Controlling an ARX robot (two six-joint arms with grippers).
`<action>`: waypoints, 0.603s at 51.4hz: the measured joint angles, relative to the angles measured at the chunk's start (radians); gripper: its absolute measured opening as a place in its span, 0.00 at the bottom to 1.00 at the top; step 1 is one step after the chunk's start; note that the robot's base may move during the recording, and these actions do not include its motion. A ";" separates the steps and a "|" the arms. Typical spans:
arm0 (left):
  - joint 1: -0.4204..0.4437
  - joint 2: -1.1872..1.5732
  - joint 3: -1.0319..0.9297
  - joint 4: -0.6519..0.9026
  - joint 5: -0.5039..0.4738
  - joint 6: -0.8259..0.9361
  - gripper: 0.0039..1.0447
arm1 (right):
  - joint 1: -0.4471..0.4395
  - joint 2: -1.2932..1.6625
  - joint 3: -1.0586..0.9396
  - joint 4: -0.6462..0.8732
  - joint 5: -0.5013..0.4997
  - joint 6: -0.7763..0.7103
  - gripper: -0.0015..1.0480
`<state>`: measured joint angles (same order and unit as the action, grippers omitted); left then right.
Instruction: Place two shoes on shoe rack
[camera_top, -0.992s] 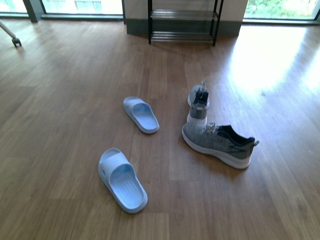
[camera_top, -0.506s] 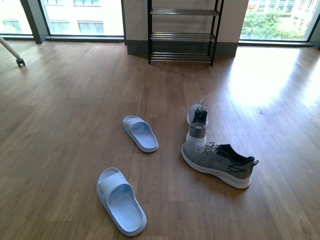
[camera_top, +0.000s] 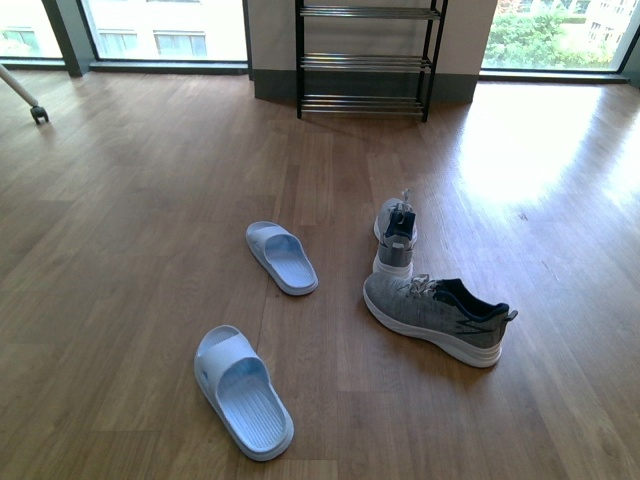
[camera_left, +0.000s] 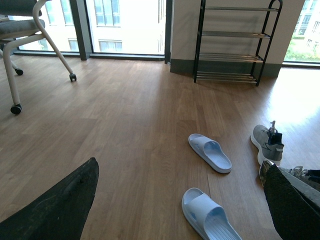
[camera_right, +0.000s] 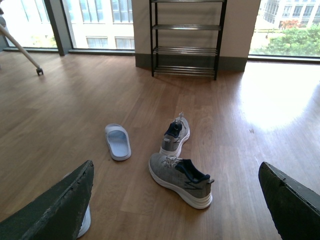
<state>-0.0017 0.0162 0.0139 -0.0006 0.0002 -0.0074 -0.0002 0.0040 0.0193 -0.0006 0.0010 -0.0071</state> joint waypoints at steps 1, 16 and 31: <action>0.000 0.000 0.000 0.000 0.000 0.000 0.91 | 0.000 0.000 0.000 0.000 0.000 0.000 0.91; 0.000 0.000 0.000 0.000 0.000 0.000 0.91 | 0.000 0.000 0.000 0.000 0.000 0.000 0.91; 0.000 0.000 0.000 0.000 0.000 0.000 0.91 | 0.000 0.000 0.000 0.000 0.000 0.000 0.91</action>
<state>-0.0017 0.0162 0.0139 -0.0006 0.0002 -0.0071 -0.0002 0.0040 0.0193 -0.0006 0.0010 -0.0071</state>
